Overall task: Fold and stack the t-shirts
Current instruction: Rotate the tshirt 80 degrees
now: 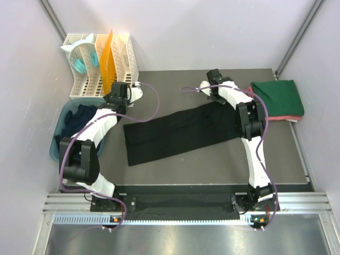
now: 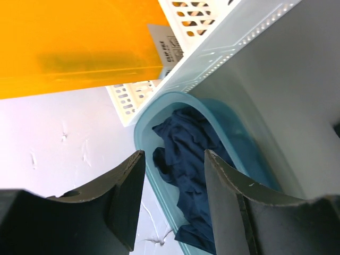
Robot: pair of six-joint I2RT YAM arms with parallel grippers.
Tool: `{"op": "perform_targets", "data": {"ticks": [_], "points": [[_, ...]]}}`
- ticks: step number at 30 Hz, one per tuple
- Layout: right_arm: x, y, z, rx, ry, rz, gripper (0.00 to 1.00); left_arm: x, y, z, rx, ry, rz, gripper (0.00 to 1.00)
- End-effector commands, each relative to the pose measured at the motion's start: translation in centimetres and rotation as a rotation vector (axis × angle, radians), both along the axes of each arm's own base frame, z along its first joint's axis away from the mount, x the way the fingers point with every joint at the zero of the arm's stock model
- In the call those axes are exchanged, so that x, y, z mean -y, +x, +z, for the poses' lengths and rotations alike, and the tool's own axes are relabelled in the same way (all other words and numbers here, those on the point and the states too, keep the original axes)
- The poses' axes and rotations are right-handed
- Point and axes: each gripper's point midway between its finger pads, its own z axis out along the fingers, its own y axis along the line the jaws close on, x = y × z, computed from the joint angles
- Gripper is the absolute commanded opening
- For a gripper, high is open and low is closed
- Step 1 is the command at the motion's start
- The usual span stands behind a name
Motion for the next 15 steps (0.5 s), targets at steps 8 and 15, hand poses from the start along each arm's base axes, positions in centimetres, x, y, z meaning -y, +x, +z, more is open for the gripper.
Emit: {"op": "perform_targets", "data": {"ticks": [8, 15], "points": [[-4.5, 2.1, -3.6, 0.102, 0.076, 0.149, 0.00, -0.5, 0.0, 3.0, 0.103, 0.012, 0.023, 0.54], [-7.0, 5.8, -3.2, 0.169, 0.090, 0.196, 0.00, -0.7, 0.1, 3.9, 0.119, 0.006, 0.041, 0.54]]}}
